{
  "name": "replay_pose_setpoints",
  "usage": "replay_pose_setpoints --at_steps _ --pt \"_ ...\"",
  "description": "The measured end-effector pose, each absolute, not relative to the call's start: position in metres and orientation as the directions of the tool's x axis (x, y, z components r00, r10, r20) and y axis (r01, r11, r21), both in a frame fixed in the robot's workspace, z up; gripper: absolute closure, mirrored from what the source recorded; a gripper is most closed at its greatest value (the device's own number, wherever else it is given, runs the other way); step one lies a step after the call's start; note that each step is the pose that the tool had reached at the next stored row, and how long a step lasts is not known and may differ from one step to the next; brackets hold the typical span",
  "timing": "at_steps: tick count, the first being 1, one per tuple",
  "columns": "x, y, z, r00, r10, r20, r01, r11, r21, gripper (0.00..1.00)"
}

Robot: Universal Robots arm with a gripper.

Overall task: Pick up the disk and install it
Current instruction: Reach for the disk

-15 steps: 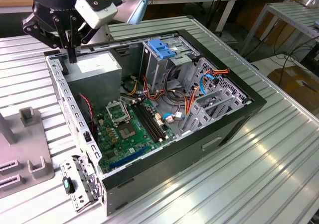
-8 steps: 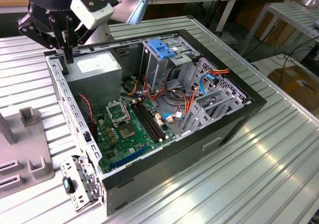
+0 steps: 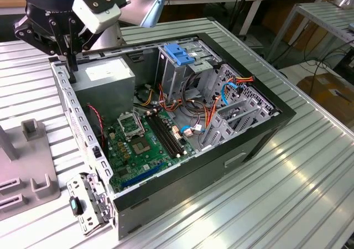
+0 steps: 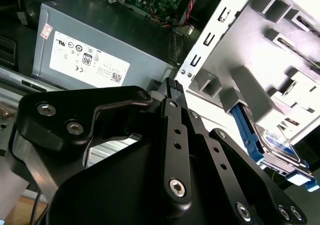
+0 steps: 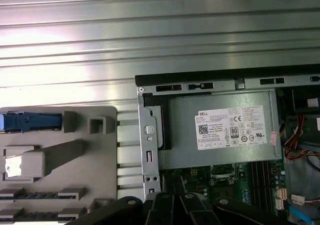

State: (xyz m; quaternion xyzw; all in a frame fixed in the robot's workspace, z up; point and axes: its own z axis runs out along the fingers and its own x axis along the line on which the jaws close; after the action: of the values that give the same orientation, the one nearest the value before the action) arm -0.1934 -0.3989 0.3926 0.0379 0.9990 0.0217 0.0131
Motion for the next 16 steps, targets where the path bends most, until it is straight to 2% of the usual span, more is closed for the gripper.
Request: replay_pose_setpoints --at_steps 16 --pt "-0.208 -0.399 0.392 -0.997 0.076 -0.024 0.075 0.996 0.044 0.89"
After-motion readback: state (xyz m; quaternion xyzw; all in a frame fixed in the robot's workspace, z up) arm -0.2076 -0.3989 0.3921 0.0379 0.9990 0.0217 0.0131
